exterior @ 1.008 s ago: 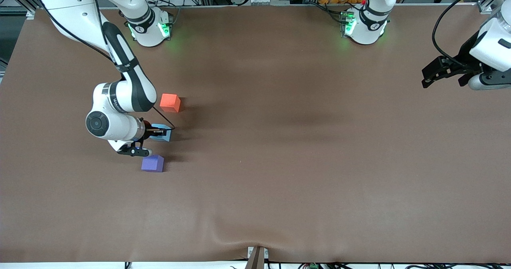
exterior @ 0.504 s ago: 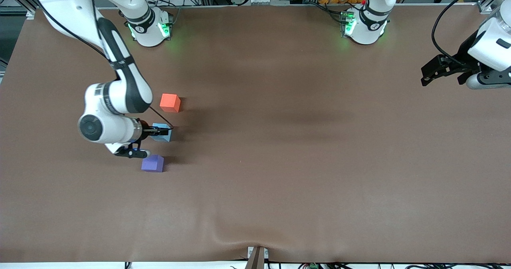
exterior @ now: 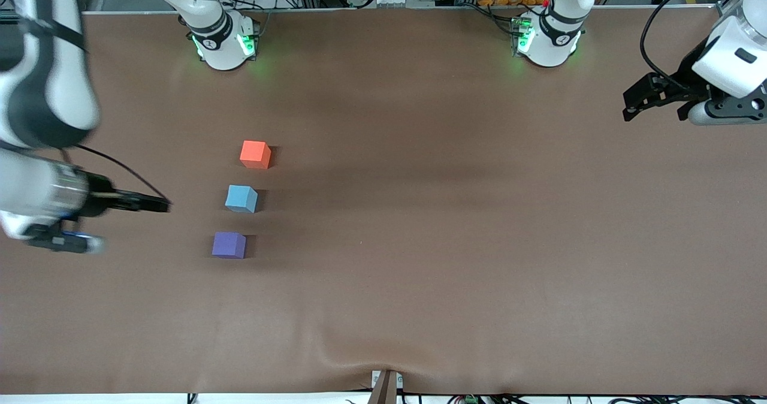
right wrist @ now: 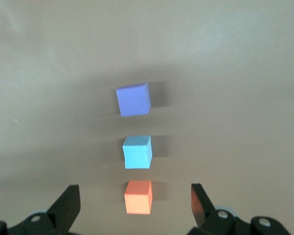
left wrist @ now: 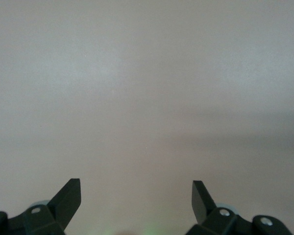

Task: Place blue block between orange and purple blocks

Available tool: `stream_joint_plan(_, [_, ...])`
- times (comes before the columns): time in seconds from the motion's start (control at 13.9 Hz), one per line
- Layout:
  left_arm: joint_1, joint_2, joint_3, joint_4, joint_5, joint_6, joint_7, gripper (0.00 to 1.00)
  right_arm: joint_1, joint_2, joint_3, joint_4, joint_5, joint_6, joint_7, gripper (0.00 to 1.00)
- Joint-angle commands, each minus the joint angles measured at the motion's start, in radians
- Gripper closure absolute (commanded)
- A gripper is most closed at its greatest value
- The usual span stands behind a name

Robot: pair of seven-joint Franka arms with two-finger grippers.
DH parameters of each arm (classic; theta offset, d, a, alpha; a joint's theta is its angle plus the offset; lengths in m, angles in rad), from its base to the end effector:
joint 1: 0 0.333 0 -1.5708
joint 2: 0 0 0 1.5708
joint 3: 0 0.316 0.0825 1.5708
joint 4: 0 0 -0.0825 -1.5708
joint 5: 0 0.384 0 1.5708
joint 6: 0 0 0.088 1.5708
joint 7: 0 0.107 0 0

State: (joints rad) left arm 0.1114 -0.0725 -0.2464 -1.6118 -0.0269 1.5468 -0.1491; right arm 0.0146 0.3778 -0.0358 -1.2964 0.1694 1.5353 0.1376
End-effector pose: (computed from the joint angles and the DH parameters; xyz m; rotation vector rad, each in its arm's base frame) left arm 0.5242 -0.0793 0.6411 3.1316 0.0219 0.0062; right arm 0.6564 0.0088 0.5220 -2.9759 0.2430 0.2207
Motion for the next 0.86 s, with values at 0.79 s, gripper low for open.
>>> stream_joint_plan(0.79, [0.014, -0.003, 0.006, 0.073, -0.01, -0.074, 0.013, 0.0, -0.031, -0.451, 0.022, -0.268, -0.202, -0.07, -0.019, 0.0])
